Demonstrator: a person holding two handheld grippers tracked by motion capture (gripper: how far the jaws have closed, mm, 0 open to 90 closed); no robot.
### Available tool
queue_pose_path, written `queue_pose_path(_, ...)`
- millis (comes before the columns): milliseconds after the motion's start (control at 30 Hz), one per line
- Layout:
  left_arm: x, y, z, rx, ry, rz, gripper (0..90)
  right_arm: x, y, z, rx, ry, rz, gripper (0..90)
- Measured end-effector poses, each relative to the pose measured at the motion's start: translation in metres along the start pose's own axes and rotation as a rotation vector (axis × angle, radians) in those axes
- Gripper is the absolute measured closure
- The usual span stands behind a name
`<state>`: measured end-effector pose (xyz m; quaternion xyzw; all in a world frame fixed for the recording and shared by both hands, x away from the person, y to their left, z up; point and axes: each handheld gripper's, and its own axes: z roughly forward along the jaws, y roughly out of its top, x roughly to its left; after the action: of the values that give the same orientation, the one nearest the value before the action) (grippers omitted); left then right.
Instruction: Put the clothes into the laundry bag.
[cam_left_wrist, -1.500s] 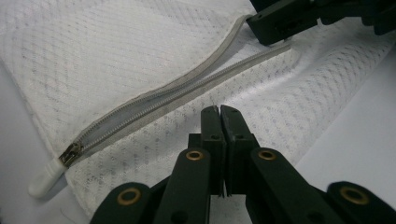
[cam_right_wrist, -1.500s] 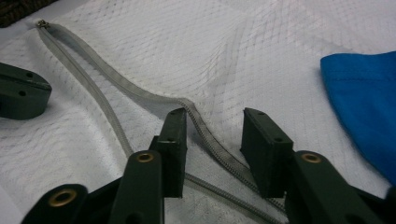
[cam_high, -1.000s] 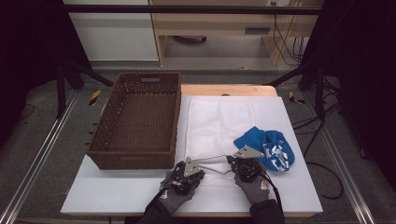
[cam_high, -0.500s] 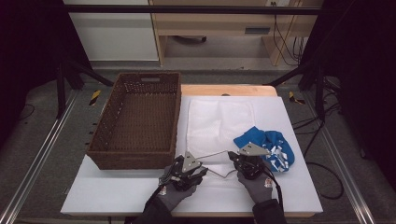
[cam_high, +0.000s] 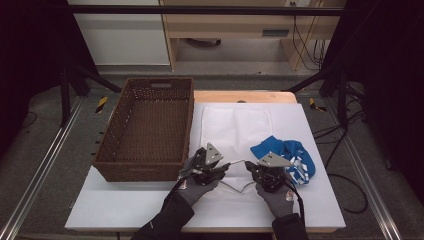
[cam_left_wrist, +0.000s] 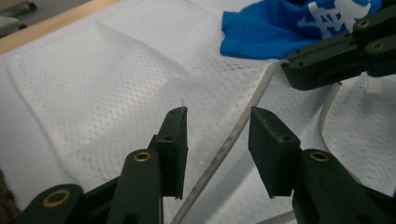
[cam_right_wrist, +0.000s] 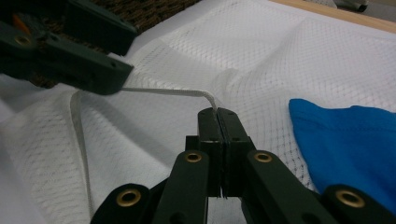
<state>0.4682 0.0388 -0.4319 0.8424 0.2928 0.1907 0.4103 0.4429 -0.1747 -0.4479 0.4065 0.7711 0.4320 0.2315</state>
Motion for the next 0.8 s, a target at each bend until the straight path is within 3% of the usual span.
queue_pose_path(200, -0.008, 0.003, 0.017, 0.042, -0.013, 0.042, 56.7, 0.000, 0.001, -0.002, -0.009, 0.007, -0.008, 89.8)
queue_pose_path(300, -0.010, 0.003, 0.022, 0.055, -0.011, 0.051, 61.5, 0.000, 0.001, -0.001, -0.012, 0.013, -0.008, 89.8)
queue_pose_path(533, -0.007, 0.003, 0.024, 0.056, -0.017, 0.029, 88.1, 0.002, 0.000, 0.001, -0.001, 0.023, -0.017, 89.2)
queue_pose_path(700, -0.008, 0.004, 0.022, 0.056, -0.033, 0.011, 88.8, 0.002, -0.001, -0.001, -0.013, 0.018, -0.021, 83.5)
queue_pose_path(800, -0.006, 0.004, 0.020, 0.043, -0.044, -0.017, 88.8, 0.002, -0.008, -0.012, -0.028, 0.019, -0.019, 76.6)
